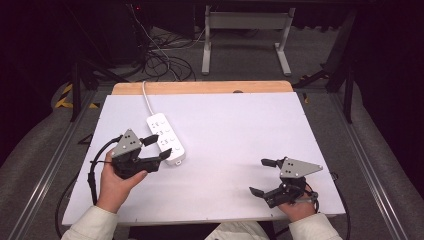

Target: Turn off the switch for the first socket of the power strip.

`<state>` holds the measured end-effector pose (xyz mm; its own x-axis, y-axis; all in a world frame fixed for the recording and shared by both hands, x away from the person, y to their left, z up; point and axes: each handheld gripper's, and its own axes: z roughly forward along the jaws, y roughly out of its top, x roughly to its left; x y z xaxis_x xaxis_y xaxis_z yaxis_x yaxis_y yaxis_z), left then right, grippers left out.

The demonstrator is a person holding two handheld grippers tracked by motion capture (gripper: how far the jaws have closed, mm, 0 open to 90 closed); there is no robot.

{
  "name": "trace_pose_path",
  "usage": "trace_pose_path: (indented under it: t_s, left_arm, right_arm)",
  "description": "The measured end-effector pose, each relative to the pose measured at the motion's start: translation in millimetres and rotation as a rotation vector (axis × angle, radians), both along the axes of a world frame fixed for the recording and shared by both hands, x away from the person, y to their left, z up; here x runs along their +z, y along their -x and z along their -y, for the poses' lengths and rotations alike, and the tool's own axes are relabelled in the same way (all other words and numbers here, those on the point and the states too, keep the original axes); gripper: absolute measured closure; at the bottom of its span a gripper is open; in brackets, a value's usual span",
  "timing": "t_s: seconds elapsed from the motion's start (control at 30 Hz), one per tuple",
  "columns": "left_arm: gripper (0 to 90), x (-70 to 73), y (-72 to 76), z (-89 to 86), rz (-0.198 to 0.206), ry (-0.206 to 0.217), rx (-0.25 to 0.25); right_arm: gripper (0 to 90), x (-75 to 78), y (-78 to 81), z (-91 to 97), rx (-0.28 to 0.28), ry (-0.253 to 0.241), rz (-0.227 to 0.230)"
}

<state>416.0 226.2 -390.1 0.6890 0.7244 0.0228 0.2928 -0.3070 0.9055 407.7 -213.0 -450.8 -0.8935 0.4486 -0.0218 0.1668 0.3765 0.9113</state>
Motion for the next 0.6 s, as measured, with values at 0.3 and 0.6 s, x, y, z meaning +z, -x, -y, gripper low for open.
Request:
trace_pose_path:
  t_s: [0.3,0.6]
  left_arm:
    - [39.0,5.8,-16.4,5.0,-0.01,-0.023,0.021]
    - [44.0,5.9,-36.6,9.4,-0.034,-0.028,0.03]
  right_arm:
    - [3.4,-0.1,0.1,0.2,-0.002,0.003,0.0]
    - [3.4,0.0,0.0,1.1,-0.002,-0.005,0.0]
